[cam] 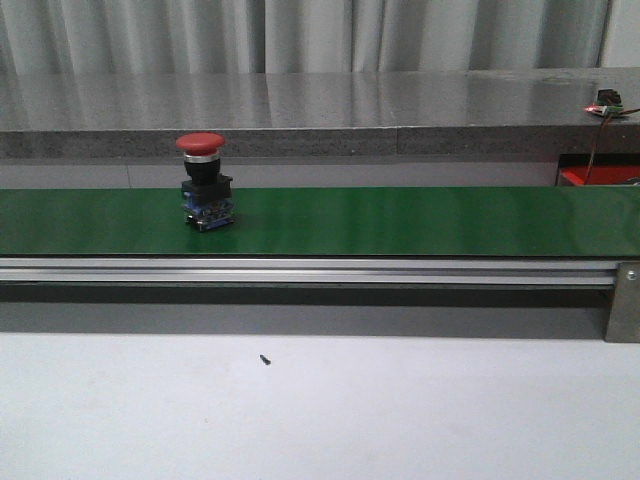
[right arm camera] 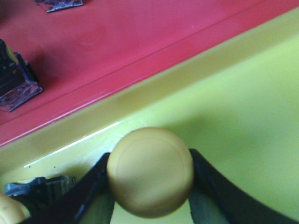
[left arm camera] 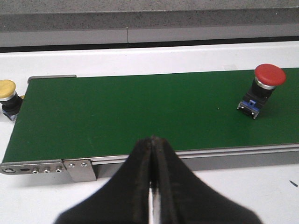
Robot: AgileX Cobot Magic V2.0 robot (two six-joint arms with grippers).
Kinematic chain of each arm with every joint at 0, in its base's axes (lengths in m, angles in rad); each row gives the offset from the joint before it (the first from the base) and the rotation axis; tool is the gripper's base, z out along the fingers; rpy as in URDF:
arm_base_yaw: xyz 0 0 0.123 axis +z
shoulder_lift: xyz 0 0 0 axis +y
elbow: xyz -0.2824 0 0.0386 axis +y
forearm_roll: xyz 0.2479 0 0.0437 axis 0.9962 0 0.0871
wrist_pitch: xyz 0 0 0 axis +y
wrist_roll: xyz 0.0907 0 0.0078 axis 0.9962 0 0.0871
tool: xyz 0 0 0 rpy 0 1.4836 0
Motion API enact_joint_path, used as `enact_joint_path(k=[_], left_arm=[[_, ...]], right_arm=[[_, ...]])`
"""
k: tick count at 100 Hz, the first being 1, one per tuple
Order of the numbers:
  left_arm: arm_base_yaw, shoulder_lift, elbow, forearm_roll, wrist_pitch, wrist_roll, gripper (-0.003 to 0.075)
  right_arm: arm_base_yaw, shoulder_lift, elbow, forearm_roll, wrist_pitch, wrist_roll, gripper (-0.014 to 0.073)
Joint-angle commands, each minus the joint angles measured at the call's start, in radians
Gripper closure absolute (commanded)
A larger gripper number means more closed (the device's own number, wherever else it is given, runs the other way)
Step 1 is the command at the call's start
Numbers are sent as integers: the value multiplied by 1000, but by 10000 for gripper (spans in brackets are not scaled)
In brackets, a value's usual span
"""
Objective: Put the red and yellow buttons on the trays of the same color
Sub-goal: 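Move the right gripper back above the red button on the belt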
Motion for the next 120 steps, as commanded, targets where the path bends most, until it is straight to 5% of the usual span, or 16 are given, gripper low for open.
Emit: enact_joint_path(k=[1, 71, 120], left_arm=[[-5, -4, -28, -28, -62, 0, 740], [-5, -4, -28, -28, -62, 0, 740], [-5, -4, -28, -28, -62, 0, 740]], right_arm=[[-7, -21, -20, 4, -10, 0, 229], [6, -271, -20, 7, 77, 0, 194], [307, -430, -65, 7, 195, -4, 194]])
